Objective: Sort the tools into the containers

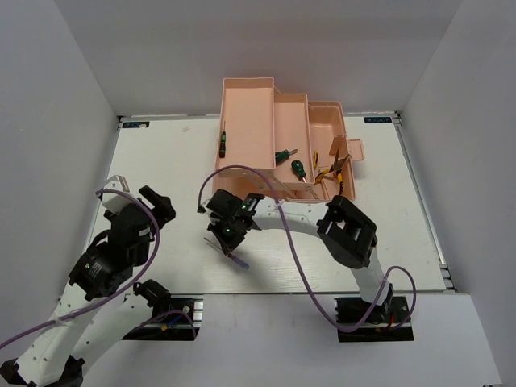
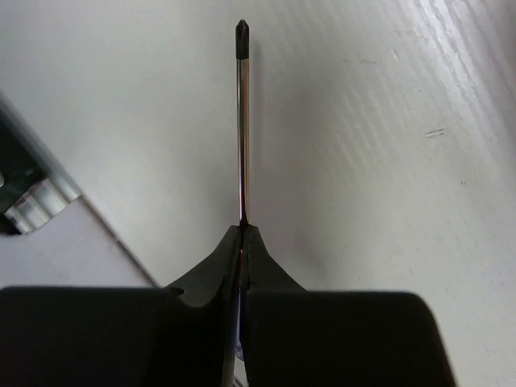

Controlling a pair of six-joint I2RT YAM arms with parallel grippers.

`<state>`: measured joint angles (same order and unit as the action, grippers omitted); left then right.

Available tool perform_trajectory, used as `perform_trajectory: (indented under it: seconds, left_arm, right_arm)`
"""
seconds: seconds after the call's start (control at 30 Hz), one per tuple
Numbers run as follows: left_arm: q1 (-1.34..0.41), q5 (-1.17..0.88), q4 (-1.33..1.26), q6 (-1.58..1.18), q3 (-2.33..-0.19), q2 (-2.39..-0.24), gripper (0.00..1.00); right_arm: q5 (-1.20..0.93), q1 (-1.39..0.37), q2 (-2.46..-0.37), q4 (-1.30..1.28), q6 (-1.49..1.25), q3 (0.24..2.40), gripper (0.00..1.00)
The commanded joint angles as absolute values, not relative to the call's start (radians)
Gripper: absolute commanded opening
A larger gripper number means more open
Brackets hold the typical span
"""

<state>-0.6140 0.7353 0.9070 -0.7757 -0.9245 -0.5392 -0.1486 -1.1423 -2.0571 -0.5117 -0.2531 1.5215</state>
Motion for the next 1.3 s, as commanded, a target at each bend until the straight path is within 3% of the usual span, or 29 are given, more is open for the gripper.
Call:
perform_trajectory:
  seconds: [0.0,0.33,0.9,1.03,1.27]
  left_arm:
    - [-0.611,0.724,0.907,-0.779,-0.916,-0.537,0.82]
    - [-0.611,0.724,0.897,-0.779,-0.907,-0.548,0.82]
    - [-0.611,0.715,0.897,-0.788,-0.916,-0.557,0.82]
    - [-0.611,0.703,0.879,-0.788,-0.916,-0.575,0.82]
    - [-0.611,0.661,0.836,-0.779,-0.876,-0.617,0.82]
  right_arm:
    - [-0.279,-1.123,-1.948,-0.529,-0.161,1.525,0.0]
    - [-0.287,-1.109,-1.895,-0.587,-0.088,1.583,0.0]
    - [-0.327,-1.051,-1.744,-0.733,-0.015,1.879,0.0]
    - [-0.214,-1.02,-1.738,-0.738,0.061,2.011,0.0]
    - [0.215,-0.913,-1.766,-0.531,0.196,2.071,0.0]
